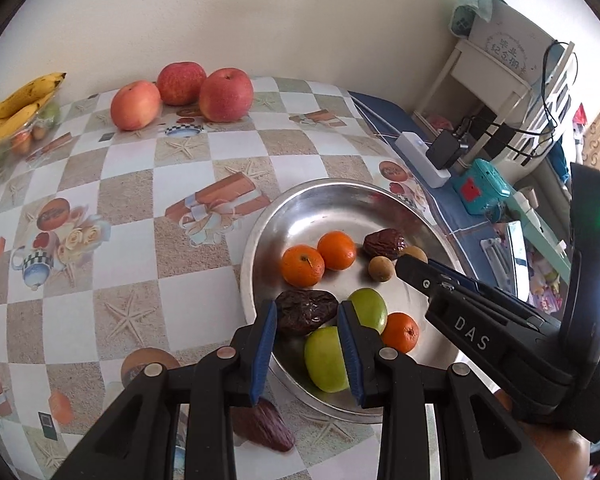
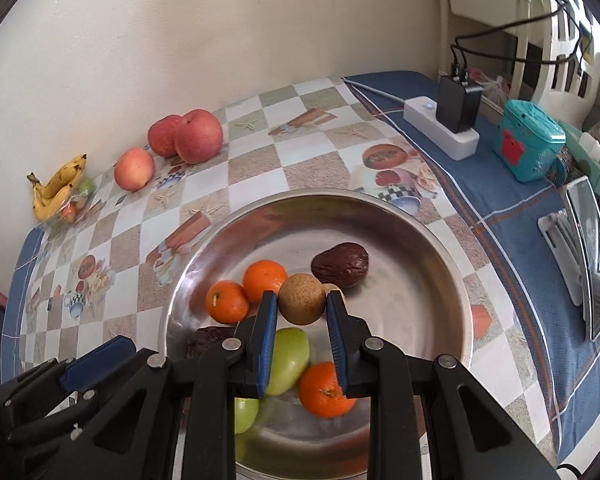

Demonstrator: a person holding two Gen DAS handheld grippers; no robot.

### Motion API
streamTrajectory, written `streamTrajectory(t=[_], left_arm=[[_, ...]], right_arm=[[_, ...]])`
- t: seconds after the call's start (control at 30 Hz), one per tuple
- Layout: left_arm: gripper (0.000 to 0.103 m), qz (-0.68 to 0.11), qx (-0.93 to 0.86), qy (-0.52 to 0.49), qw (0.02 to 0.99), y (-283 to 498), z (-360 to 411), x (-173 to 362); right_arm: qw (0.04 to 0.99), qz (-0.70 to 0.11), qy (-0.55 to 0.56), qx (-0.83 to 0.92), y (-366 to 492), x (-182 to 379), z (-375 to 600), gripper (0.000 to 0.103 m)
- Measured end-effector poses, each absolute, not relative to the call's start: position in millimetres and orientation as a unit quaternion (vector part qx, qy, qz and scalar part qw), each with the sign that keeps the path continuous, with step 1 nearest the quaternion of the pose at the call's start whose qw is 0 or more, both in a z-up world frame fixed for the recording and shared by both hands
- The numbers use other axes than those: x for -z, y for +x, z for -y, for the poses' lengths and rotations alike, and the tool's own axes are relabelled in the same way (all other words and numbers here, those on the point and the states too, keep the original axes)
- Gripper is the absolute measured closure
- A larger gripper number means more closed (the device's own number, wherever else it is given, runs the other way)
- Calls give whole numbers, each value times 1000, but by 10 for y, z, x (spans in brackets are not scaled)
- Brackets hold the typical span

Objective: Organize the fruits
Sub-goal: 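Carry both over the plate, open left on the date while right releases its fruit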

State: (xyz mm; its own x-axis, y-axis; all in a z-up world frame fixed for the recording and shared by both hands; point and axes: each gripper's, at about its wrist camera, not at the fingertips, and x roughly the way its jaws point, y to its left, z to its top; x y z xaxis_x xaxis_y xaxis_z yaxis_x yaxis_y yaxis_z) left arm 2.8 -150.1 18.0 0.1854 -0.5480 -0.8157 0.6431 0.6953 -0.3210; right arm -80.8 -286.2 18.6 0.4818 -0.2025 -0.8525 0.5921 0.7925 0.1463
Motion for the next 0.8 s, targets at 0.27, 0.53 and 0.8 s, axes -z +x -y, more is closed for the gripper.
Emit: streamTrajectory(t=[0.27,0.53,0.8], left_arm=[[69,-577,353,-16,736,271,1162,11],[69,-628,348,30,695,-56,1224,234],[67,-638,345,72,684,-258,1307,330]], right_arm=[[830,-456,223,232,-806,-138,2852,77],[818,-469,234,235,-865,-142,2799,77],[811,-473,254,235,-1019,-151,2806,77]])
